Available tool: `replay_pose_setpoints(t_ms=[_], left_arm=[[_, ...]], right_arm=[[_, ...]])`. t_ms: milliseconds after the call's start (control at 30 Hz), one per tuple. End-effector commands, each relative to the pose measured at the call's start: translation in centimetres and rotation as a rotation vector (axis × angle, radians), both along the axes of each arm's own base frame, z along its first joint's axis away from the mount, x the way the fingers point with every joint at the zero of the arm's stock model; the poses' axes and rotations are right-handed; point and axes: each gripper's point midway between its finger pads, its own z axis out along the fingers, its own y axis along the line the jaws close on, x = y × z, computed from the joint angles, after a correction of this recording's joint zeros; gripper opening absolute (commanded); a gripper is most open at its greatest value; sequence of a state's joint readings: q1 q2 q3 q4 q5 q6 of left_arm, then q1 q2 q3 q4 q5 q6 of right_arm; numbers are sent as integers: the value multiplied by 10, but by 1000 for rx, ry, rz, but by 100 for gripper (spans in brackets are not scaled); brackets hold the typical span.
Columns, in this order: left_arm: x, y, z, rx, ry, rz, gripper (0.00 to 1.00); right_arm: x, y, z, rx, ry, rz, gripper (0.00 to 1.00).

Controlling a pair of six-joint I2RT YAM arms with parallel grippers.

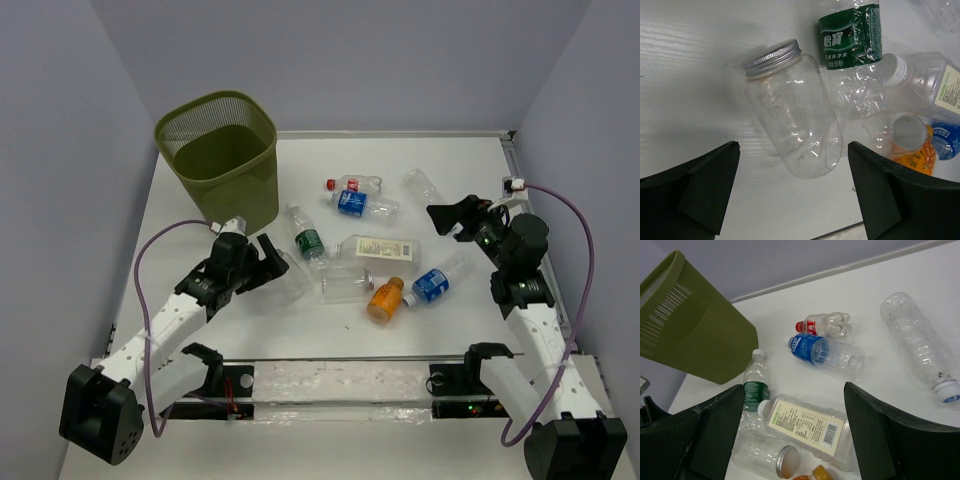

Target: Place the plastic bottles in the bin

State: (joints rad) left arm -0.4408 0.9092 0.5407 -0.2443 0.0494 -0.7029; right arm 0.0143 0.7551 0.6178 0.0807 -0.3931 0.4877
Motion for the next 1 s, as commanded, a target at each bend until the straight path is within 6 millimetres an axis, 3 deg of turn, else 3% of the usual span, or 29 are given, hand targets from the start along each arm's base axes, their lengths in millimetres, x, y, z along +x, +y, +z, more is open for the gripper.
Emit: replay_pose_setpoints(t_ms=[0,133,233,467,667,733,833,900,967], left_arm=[[21,-11,7,-73,-76,36,99],[25,-11,-12,-48,-43,41,99],[34,-11,-13,-50,-66,62,99],[52,7,-36,34,-76,178,98],[55,12,-58,89,-42,189,79],[52,12,-62,96,-31,177,67],[46,17,-58,104,-34,180,57],[43,21,-42,103,-67,185,57],[43,22,-13,75,-132,184,55]], right_arm=[[2,3,11,10,-28,22,85],[2,7,8,14,-16,43,85],[3,9,6,16,-8,60,85],[2,15,3,22,4,98,85],[2,17,3,26,4,110,85],[2,17,3,27,3,113,85],[1,18,4,27,1,116,85],[1,18,4,29,1,120,85],[1,19,4,30,0,122,85]])
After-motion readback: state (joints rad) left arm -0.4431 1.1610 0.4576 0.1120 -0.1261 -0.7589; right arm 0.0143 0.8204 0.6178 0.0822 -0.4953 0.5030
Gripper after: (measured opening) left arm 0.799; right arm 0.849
